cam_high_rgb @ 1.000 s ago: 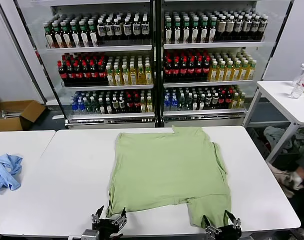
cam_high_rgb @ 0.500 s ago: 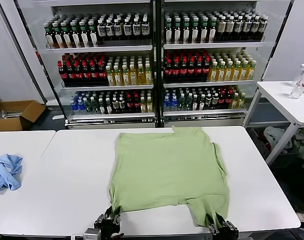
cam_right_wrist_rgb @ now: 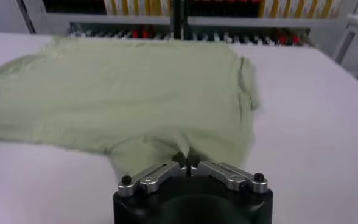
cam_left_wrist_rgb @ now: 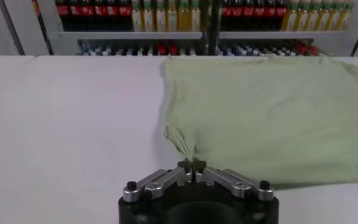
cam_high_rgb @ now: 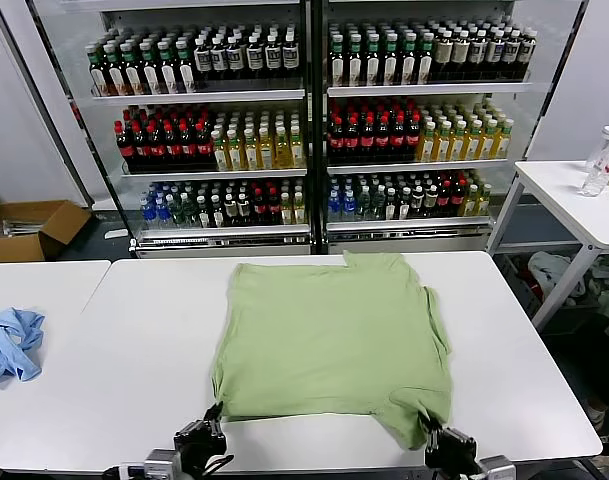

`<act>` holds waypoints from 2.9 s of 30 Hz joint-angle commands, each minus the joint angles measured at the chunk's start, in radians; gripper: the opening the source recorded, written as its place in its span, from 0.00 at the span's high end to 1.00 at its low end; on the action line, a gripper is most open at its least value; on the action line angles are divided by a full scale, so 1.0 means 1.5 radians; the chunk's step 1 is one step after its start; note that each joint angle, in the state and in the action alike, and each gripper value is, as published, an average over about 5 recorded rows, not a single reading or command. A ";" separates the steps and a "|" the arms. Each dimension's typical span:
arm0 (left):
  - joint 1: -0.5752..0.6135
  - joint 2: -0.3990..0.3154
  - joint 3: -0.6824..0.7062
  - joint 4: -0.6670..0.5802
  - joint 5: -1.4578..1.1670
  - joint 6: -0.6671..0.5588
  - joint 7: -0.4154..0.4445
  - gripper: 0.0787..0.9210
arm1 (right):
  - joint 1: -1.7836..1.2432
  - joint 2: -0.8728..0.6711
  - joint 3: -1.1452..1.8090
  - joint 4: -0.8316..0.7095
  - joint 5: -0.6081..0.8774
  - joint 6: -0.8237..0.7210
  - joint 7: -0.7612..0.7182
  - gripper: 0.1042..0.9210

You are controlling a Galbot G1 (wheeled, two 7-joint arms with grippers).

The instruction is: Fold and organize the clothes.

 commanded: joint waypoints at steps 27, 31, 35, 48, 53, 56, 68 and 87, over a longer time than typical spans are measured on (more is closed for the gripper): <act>-0.376 0.137 0.086 0.259 -0.063 0.013 0.000 0.99 | 0.518 -0.020 -0.234 -0.318 -0.053 -0.020 -0.013 0.99; -0.404 0.130 0.113 0.288 -0.046 0.006 0.001 0.99 | 0.509 -0.019 -0.232 -0.316 -0.074 -0.032 -0.023 0.99; -0.412 0.120 0.126 0.292 -0.040 0.004 0.003 0.99 | 0.484 -0.018 -0.222 -0.296 -0.084 -0.044 -0.041 0.93; -0.245 0.091 0.074 0.194 -0.012 -0.019 -0.008 0.62 | 0.216 -0.034 -0.044 -0.145 -0.082 -0.012 -0.032 0.50; -0.264 0.091 0.080 0.239 -0.017 -0.012 -0.014 0.44 | 0.191 -0.029 -0.009 -0.156 -0.051 -0.034 -0.019 0.31; -0.299 0.089 0.088 0.276 -0.031 0.002 -0.022 0.34 | 0.208 -0.024 -0.016 -0.182 -0.032 -0.061 -0.011 0.21; -0.367 0.092 0.107 0.321 -0.066 0.014 -0.037 0.24 | 0.284 -0.013 -0.078 -0.256 0.053 -0.106 -0.002 0.23; -0.297 0.104 0.077 0.251 -0.150 0.004 -0.009 0.88 | 0.259 -0.051 -0.090 -0.229 0.111 -0.096 -0.062 0.87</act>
